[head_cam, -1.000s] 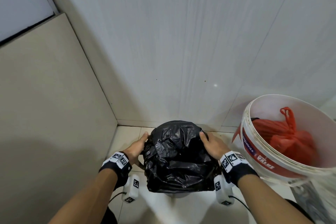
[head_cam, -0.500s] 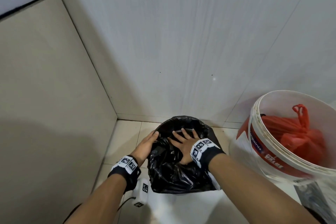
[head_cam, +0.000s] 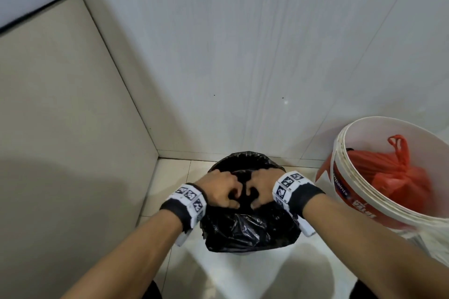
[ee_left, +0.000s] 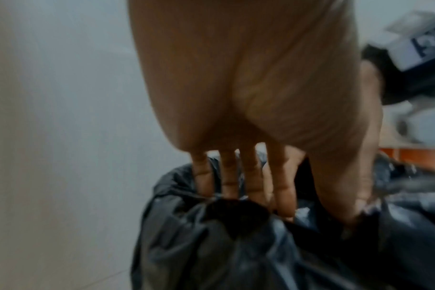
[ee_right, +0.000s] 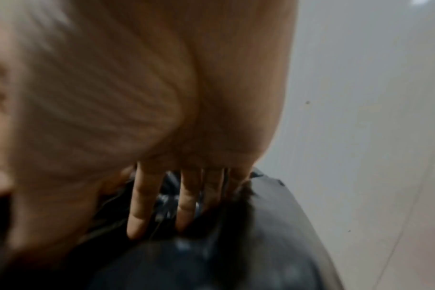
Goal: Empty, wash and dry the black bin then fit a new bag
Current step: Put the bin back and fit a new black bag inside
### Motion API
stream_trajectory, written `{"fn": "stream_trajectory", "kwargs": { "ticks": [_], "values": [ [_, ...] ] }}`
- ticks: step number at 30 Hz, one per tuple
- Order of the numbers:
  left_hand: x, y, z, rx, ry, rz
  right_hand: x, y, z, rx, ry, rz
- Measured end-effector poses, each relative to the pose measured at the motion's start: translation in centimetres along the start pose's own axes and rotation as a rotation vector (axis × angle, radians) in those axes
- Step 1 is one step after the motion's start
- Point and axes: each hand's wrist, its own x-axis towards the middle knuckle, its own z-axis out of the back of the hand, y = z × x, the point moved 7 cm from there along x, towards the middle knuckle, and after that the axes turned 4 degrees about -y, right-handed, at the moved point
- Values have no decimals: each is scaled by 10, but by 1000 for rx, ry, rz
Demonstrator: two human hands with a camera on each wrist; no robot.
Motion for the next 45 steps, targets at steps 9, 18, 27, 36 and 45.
{"fn": "stream_trajectory", "kwargs": {
  "ticks": [9,18,27,36,45],
  "values": [
    [21,32,-111,384,386,231,21,-35,-94,-497,269,-75],
    [14,19,-112,380,452,247,14,-30,-105,-400,273,-114],
    [29,-14,-13,267,109,120,3,-6,-33,-74,-37,-58],
    [16,29,-82,601,440,272,10,-35,-100,-495,344,-118],
    [21,-8,-40,370,155,101,4,7,-42,-138,-37,-26]
  ]
}}
